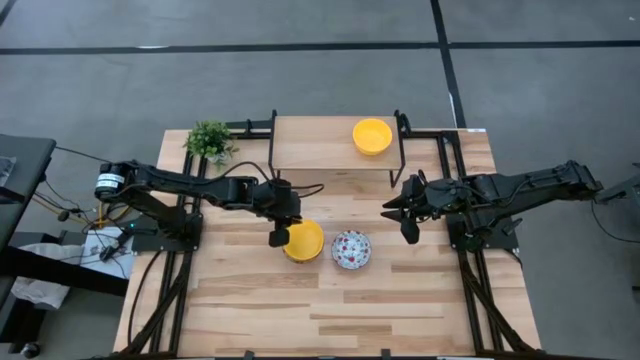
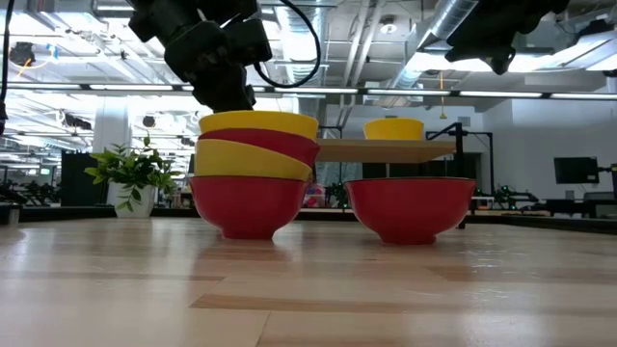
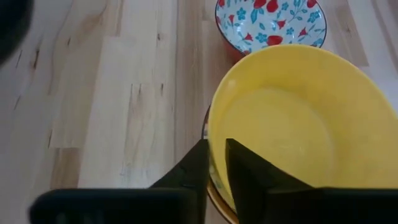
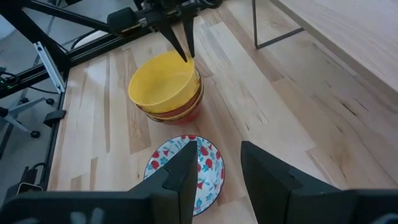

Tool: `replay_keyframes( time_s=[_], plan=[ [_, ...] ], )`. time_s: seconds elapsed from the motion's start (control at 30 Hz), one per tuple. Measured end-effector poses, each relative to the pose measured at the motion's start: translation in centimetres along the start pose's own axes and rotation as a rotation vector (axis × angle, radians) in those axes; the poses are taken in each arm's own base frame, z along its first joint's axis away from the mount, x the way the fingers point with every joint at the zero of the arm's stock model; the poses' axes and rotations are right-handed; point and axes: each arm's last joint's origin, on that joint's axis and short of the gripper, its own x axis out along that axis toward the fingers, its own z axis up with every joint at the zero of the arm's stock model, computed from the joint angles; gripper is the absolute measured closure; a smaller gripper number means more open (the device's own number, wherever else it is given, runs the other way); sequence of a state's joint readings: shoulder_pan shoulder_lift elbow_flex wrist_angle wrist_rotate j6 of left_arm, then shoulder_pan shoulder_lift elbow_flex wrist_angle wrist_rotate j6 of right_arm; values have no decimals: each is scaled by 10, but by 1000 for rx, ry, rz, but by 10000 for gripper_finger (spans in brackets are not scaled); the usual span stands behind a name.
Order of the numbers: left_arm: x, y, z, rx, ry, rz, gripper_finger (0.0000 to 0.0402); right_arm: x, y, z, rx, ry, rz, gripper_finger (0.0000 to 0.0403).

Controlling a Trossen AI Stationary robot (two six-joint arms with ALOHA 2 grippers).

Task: Pick & Place Mini bowls
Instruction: Stack the top left yellow bowl on the other yellow bowl on the shelf

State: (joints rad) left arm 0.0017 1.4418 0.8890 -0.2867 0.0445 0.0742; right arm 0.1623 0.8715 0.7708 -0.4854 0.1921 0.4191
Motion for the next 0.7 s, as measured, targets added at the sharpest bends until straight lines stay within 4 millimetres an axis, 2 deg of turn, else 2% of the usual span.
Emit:
replay_keyframes(
  time_s=[0.13,0.7],
  plan=[
    [0,0,0,0,-4,0,392,0,0,0,0,0,0,290],
    [0,0,1,-3,-9,-1,394,0,0,0,0,0,0,290]
  ],
)
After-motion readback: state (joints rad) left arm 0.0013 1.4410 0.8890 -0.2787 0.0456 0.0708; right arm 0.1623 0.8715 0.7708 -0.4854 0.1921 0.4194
